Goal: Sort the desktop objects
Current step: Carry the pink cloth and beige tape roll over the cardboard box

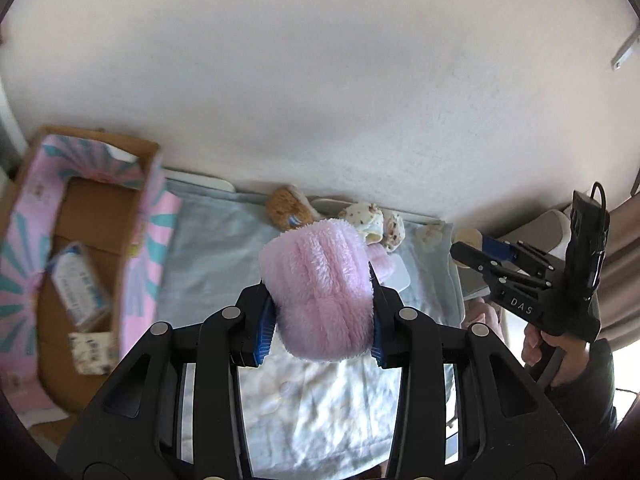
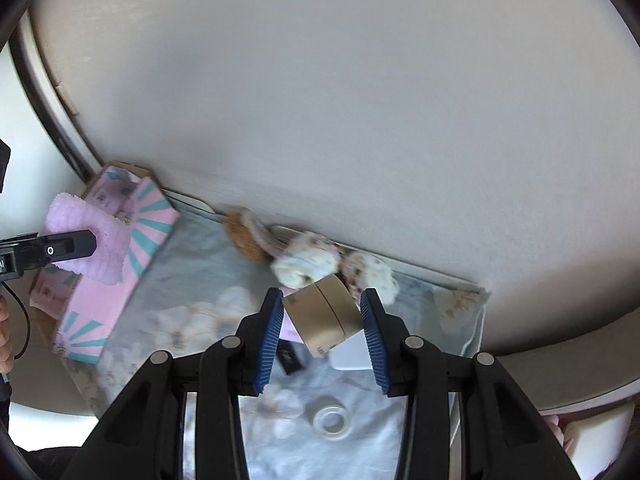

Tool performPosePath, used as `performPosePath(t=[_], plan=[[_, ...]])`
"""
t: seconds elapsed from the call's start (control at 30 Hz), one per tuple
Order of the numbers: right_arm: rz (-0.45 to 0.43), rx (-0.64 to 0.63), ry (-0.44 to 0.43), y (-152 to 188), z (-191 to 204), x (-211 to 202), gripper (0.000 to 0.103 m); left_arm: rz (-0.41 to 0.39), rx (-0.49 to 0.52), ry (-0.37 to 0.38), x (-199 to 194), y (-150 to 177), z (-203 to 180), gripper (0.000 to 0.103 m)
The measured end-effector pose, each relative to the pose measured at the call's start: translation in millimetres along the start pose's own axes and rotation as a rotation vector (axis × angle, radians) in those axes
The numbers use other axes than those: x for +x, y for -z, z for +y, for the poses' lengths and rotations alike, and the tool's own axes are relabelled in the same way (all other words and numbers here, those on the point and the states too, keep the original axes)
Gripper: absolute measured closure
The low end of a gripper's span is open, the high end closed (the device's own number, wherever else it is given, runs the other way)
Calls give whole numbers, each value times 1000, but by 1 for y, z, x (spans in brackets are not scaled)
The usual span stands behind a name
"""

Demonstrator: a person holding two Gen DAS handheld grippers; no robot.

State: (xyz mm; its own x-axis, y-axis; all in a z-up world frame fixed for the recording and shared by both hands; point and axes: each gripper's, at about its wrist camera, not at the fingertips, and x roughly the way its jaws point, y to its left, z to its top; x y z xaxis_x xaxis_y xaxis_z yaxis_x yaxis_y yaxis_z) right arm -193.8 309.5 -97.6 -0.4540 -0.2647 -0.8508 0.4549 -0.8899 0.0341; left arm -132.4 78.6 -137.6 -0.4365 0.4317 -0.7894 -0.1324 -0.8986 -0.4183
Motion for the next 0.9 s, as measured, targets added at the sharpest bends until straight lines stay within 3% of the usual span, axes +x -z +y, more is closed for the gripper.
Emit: performPosePath(t=[0.47,0.9], plan=[[-34,-183,-77,-37,118,-5,66,-117,-10,-82,-91,9,63,69],[4,-337,-181,-61,220,22,66,-155,-95,-205,-138,36,143,69]])
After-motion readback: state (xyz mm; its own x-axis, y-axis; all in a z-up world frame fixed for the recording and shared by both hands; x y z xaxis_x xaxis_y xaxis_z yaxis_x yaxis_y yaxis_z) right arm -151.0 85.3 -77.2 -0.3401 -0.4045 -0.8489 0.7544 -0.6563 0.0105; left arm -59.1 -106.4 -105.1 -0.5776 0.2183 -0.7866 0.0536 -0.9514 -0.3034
